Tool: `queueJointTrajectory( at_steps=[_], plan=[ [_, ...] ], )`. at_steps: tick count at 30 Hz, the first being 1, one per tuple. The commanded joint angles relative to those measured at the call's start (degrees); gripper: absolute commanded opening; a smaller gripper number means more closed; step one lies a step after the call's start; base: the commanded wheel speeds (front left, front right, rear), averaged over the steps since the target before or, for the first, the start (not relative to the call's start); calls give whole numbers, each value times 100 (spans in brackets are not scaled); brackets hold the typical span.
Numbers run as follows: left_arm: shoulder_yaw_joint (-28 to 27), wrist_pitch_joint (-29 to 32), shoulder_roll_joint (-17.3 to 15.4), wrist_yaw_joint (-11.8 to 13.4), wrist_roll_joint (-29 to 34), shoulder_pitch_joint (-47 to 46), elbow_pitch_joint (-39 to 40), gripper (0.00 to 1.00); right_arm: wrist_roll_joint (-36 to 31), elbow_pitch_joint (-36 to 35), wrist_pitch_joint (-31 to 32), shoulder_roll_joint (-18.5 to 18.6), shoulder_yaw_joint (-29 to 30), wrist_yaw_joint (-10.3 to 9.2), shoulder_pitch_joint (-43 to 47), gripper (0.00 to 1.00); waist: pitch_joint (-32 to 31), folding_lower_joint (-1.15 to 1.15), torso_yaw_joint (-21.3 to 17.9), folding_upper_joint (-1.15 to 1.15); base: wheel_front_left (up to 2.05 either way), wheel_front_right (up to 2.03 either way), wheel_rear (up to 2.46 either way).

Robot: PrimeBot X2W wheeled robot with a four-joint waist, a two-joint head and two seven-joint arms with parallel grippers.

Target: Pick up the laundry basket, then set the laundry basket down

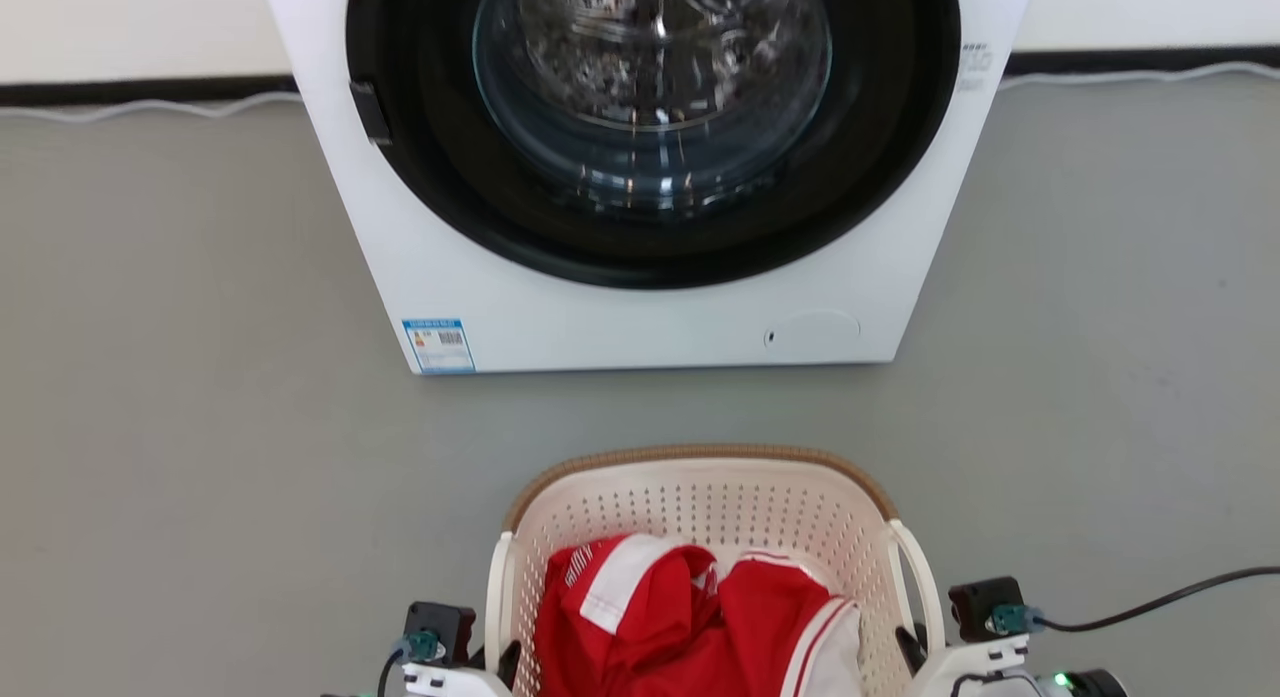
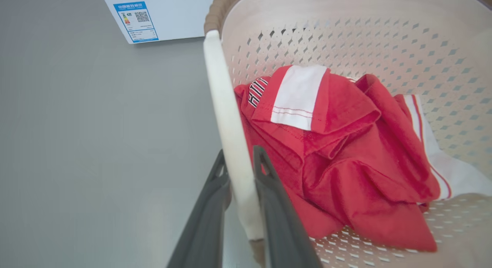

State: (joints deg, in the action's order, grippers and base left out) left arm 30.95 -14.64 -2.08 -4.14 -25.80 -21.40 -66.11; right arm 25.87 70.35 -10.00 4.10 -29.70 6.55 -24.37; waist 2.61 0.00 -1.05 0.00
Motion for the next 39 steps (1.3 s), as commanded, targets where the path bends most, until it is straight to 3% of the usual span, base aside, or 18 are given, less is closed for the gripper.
queueJointTrajectory(
  at_steps=[1,39],
  plan=[
    [-26,-36,-80,-40,-10,11,26,0,6,-105,-47,-123,-186,94,2,0,-117,0,28,0,0,0,0],
    [1079,-36,-80,30,-943,-144,-300,0,707,127,-80,-123,-719,94,-45,0,-274,0,78,0,0,0,0]
  ],
)
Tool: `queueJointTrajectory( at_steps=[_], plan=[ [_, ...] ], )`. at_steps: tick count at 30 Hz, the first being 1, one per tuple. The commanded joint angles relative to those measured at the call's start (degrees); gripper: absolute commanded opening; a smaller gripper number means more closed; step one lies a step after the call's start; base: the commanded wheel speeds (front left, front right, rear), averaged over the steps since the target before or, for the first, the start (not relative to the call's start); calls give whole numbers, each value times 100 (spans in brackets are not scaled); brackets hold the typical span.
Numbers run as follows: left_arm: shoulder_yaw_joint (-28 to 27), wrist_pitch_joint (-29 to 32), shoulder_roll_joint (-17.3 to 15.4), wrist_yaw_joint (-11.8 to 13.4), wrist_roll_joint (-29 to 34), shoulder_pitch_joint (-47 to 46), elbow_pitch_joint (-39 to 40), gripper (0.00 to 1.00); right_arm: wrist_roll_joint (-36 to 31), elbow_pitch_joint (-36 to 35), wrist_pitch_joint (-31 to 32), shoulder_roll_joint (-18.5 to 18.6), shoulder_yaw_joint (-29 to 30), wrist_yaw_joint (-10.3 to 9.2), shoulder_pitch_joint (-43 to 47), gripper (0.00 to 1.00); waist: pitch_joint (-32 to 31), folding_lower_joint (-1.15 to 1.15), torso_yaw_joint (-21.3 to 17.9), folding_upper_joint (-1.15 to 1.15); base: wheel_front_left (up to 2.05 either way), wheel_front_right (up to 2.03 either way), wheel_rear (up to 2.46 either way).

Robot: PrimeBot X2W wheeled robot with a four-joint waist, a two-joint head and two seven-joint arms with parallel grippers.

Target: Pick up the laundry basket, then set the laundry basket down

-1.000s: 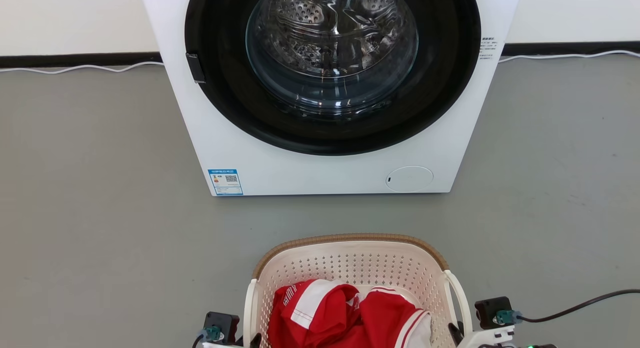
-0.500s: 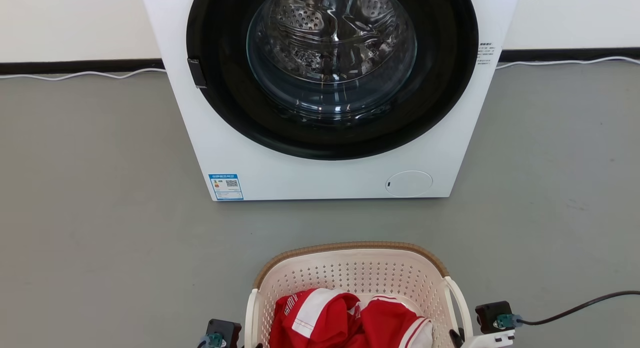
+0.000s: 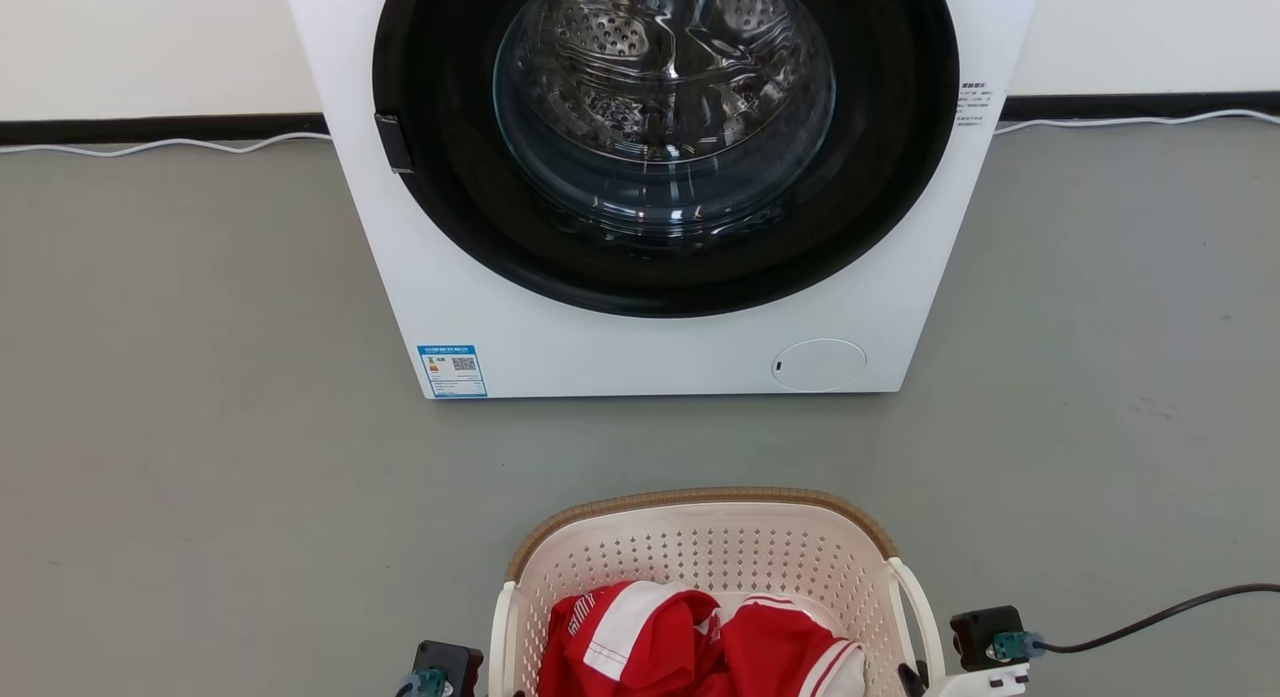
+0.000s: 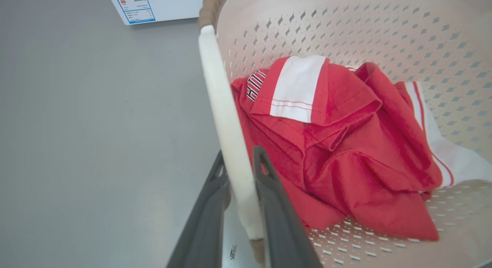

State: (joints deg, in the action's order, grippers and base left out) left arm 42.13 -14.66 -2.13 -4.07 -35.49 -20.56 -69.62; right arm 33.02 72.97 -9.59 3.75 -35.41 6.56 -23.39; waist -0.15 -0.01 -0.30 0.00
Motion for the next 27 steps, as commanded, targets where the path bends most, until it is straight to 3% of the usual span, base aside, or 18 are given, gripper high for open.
queueJointTrajectory(
  at_steps=[1,27],
  plan=[
    [-23,-34,-75,27,14,-232,53,0,6,-133,-123,-87,-161,92,-144,0,4,1,5,0,0,0,0],
    [-7,-34,-75,152,12,-490,144,0,280,-85,-301,-88,-383,92,-391,0,405,1,-25,0,0,0,0]
  ],
)
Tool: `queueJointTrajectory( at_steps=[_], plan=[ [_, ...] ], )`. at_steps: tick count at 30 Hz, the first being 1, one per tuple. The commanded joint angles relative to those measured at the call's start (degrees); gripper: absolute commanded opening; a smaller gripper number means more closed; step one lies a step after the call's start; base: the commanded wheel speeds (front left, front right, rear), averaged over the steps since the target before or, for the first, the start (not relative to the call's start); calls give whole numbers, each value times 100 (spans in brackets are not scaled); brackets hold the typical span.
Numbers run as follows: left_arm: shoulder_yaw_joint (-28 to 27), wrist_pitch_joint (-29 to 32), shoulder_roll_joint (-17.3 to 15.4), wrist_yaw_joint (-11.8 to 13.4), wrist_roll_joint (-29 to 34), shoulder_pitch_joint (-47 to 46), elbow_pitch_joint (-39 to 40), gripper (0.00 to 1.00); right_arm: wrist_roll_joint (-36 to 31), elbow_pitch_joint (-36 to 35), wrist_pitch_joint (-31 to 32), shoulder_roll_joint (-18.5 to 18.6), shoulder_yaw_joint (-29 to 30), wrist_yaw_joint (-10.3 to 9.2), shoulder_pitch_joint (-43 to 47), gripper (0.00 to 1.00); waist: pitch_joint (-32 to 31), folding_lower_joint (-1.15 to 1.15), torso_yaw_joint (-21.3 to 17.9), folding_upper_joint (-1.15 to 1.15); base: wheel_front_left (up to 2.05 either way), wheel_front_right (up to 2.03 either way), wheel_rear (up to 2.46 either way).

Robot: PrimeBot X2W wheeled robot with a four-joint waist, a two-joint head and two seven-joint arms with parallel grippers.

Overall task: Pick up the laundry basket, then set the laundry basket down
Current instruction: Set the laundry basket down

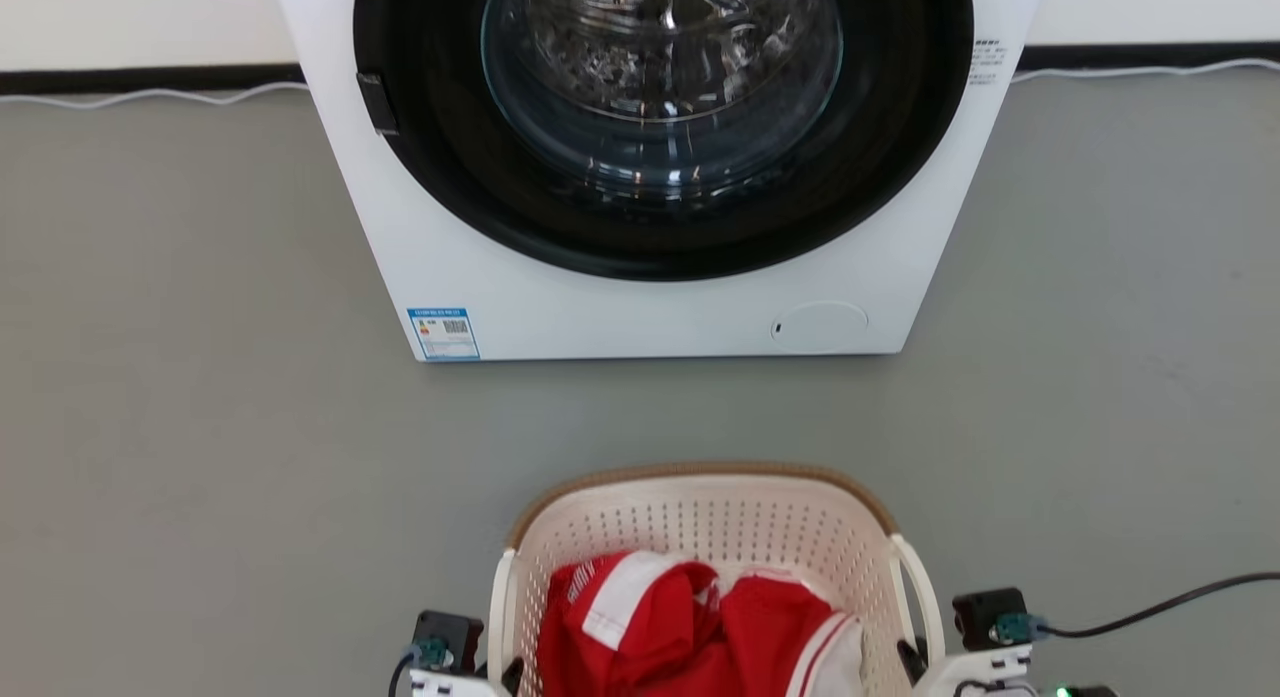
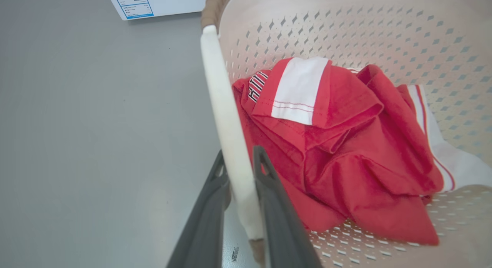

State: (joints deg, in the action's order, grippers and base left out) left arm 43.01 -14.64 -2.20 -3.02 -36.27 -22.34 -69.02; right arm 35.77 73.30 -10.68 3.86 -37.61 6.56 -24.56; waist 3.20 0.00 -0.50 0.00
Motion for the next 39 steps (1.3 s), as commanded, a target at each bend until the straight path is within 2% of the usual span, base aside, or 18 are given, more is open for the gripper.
queueJointTrajectory(
  at_steps=[1,7,16,24,29,39],
  plan=[
    [-114,-36,-68,53,108,-346,93,0,5,-117,-211,-98,-165,92,-306,0,116,0,-5,0,0,0,0],
    [-264,-36,-109,90,189,-531,218,0,-34,-117,-316,-98,-168,92,-508,0,414,0,-8,0,0,0,0],
    [-712,-36,-293,324,477,-935,761,0,-234,-378,-426,-98,-40,92,-1013,0,1252,0,-37,0,0,0,0],
    [-1283,-36,-486,526,915,-1303,1432,0,-1027,-945,-430,-98,695,92,-1504,0,2271,0,-100,0,0,0,0],
    [-1657,-36,-540,568,1295,-1601,1702,0,-1678,-1486,-431,-98,1223,92,-1711,0,3069,0,-108,0,0,0,0],
    [-2317,-36,-553,654,1947,-2191,2311,0,-2377,-2102,-431,-98,1707,92,-2159,0,4309,0,-71,0,0,0,0]
  ],
)
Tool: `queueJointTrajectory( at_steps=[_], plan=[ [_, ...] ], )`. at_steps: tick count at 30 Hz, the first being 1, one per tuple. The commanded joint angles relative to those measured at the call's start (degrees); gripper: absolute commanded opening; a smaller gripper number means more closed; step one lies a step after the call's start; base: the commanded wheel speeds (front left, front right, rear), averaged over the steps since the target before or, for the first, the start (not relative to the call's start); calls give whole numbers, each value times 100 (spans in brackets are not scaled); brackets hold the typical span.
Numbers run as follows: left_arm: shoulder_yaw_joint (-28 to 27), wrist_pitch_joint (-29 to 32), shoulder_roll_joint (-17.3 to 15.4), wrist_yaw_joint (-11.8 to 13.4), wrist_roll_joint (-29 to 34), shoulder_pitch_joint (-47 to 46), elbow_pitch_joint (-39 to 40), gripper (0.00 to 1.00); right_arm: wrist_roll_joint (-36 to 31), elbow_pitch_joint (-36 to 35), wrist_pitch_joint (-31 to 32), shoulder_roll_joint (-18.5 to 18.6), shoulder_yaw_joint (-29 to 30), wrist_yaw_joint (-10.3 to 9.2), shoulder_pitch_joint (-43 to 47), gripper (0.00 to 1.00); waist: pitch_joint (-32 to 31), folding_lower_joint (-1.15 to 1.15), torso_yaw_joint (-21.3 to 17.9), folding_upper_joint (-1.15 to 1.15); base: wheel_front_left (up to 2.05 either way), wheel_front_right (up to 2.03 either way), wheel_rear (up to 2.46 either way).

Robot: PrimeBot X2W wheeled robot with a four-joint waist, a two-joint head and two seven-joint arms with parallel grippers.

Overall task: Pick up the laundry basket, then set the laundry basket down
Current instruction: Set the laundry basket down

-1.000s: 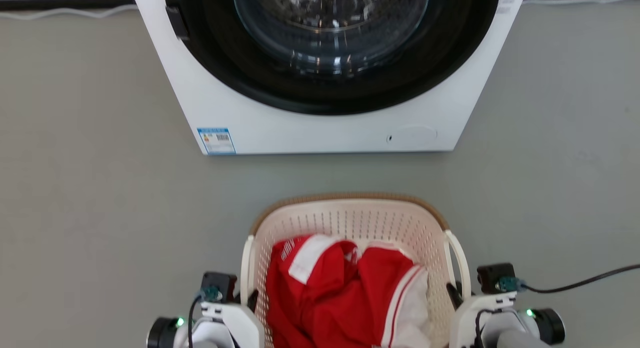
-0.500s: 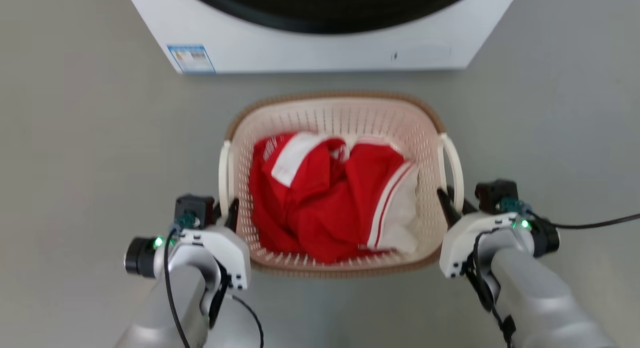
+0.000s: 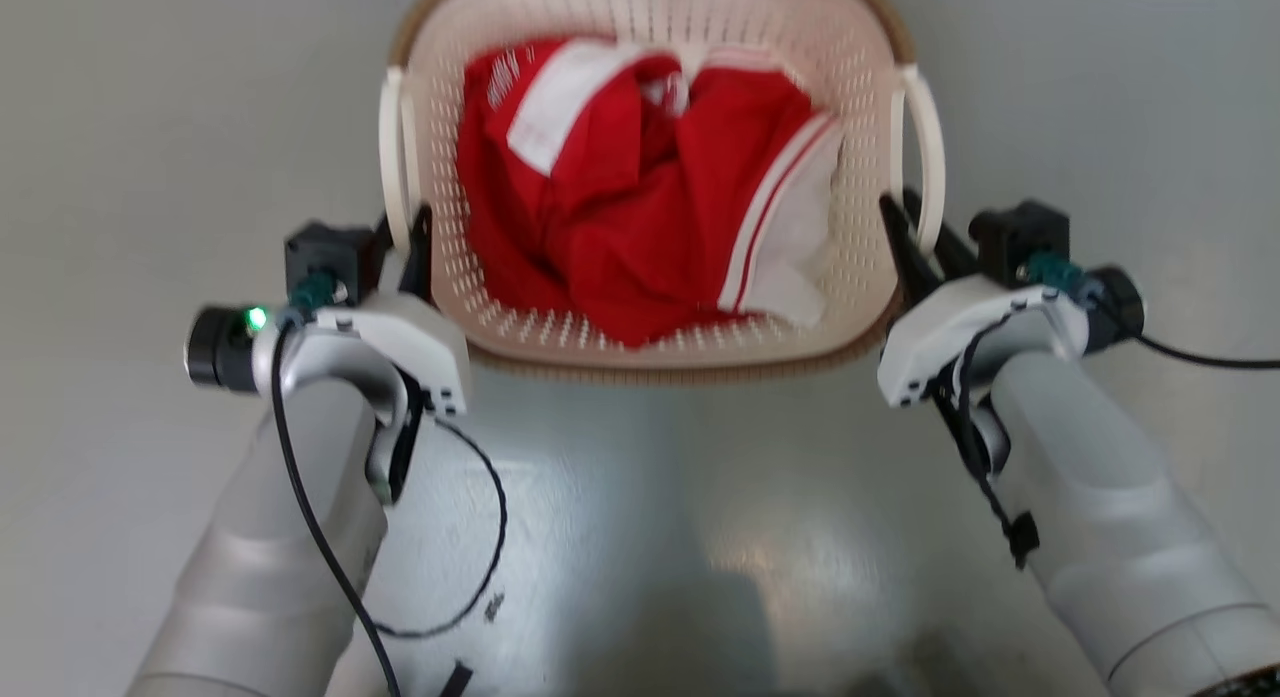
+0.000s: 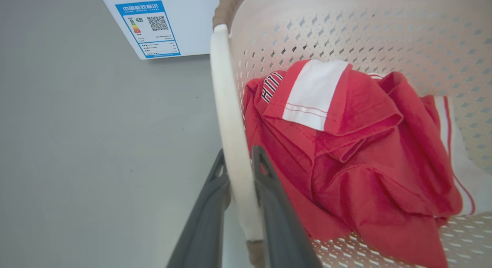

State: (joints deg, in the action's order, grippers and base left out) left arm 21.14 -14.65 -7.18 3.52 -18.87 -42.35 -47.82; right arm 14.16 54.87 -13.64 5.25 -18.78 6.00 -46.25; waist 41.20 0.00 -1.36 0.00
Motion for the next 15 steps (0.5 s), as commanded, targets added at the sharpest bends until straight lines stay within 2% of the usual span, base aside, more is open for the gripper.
queueJointTrajectory(
  at_steps=[1,7,15],
  plan=[
    [-186,-35,-47,-4,268,-250,235,0,-269,-312,-135,-237,-122,148,-38,0,618,0,18,0,0,0,0],
    [-469,-35,51,-51,564,-559,408,0,-575,-559,-136,-237,210,148,-284,0,1126,0,58,0,0,0,0],
    [-733,-35,159,-133,844,-713,553,0,-803,-736,-136,-237,439,148,-425,0,1393,0,84,0,0,0,0]
  ],
)
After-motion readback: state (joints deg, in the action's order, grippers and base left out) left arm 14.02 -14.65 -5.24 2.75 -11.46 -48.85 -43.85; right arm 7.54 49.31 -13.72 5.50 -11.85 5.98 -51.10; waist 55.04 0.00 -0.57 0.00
